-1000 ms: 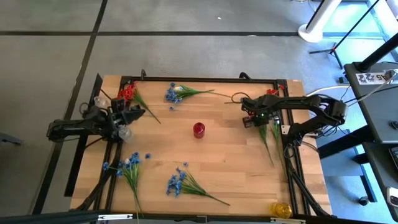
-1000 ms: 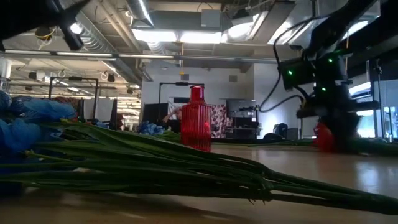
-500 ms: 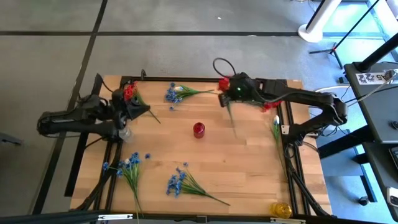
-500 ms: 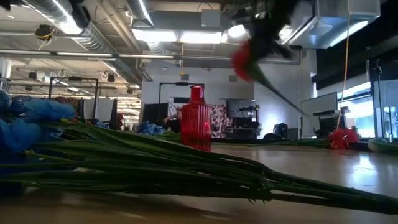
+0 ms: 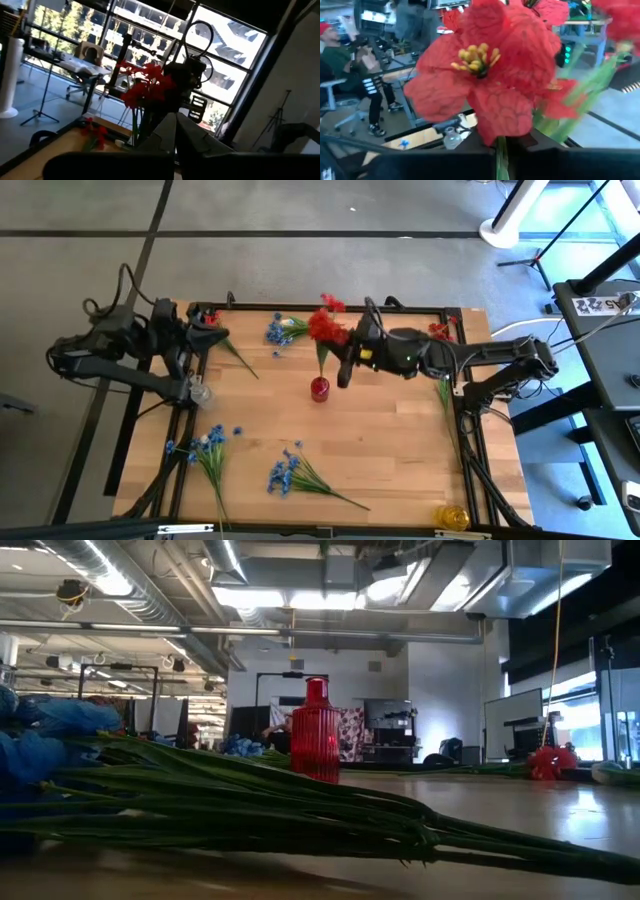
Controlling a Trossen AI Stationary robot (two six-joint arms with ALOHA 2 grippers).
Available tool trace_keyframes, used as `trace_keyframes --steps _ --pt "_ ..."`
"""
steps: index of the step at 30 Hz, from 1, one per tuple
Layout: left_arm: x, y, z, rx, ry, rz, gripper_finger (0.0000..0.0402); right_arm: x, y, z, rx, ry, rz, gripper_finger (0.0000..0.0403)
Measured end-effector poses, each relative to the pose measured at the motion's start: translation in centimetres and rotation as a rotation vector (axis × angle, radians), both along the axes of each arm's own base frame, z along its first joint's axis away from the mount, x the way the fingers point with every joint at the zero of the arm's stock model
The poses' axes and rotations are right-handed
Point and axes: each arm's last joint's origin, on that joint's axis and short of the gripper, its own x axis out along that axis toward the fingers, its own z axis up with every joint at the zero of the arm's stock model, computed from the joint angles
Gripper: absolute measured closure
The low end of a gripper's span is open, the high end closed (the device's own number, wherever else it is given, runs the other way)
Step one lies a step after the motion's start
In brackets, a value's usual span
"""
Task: Sort flowers into vase by color
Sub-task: Put the bottom right red flowers into the red vase
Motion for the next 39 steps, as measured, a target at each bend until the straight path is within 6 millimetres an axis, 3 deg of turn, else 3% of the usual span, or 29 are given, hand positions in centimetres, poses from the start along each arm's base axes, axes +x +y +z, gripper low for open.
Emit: trace_keyframes --steps 4,12,29,33,36,39 --pt "1.2 -0.4 1.0 0.123 0.051 0.011 0.0401 0.7 0.9 -0.1 -0.052 -0.034 0.015 0.0394" --pt "3.4 -0.4 0.0 0.202 0.176 0.101 0.0401 2.9 1.1 -2.6 -0.116 0.062 0.006 0.0392" --pt "3.4 -0.5 -0.5 0.073 0.198 0.067 0.0401 3.9 0.9 -4.5 -0.141 0.151 -0.082 0.0387" --pt "3.3 -0.4 -0.5 0.073 0.2 0.102 0.0401 4.6 0.9 -5.9 -0.135 0.21 -0.103 0.0385" --pt "3.2 -0.3 -0.4 0.072 0.199 0.127 0.0401 5.2 0.9 -7.5 -0.087 0.263 -0.106 0.037" --pt "3.2 -0.3 -0.5 0.073 0.204 0.128 0.0401 5.2 1.0 -8.3 -0.019 0.298 -0.094 0.0329"
